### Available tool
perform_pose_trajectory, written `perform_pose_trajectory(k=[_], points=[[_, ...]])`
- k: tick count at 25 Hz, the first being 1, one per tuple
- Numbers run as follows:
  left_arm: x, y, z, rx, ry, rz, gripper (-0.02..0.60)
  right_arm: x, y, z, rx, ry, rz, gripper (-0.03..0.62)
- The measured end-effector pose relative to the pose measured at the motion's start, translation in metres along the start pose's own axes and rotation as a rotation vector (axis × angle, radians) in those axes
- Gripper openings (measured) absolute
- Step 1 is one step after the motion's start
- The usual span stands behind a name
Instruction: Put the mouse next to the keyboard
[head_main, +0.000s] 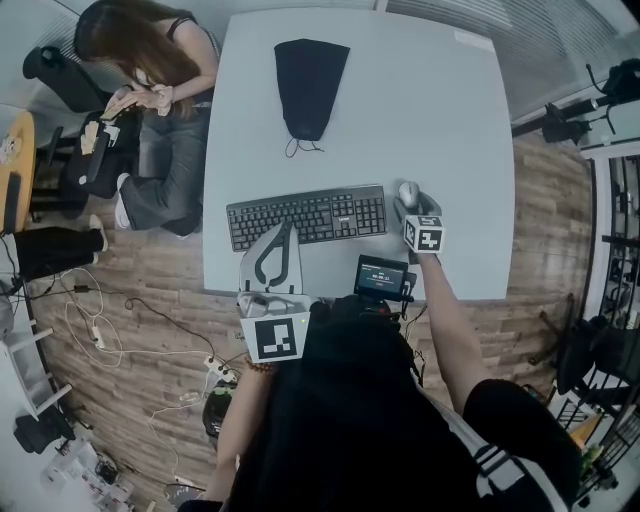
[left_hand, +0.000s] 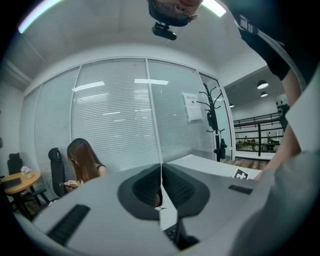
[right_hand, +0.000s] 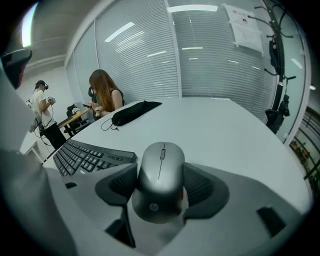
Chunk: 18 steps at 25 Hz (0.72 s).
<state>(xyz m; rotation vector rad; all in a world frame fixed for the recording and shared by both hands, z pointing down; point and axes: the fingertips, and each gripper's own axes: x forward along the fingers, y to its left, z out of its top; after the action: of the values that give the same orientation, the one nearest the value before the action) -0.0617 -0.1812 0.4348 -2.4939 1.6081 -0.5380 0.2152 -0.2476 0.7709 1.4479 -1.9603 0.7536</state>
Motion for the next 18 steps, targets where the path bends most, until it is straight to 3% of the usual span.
perform_pose_trajectory(k=[18], points=[[0.001,0.000,-0.005,-0.011,0.015,0.013,0.015,0.011,0.002,-0.020,-0.002,0.089,0.012,0.290]])
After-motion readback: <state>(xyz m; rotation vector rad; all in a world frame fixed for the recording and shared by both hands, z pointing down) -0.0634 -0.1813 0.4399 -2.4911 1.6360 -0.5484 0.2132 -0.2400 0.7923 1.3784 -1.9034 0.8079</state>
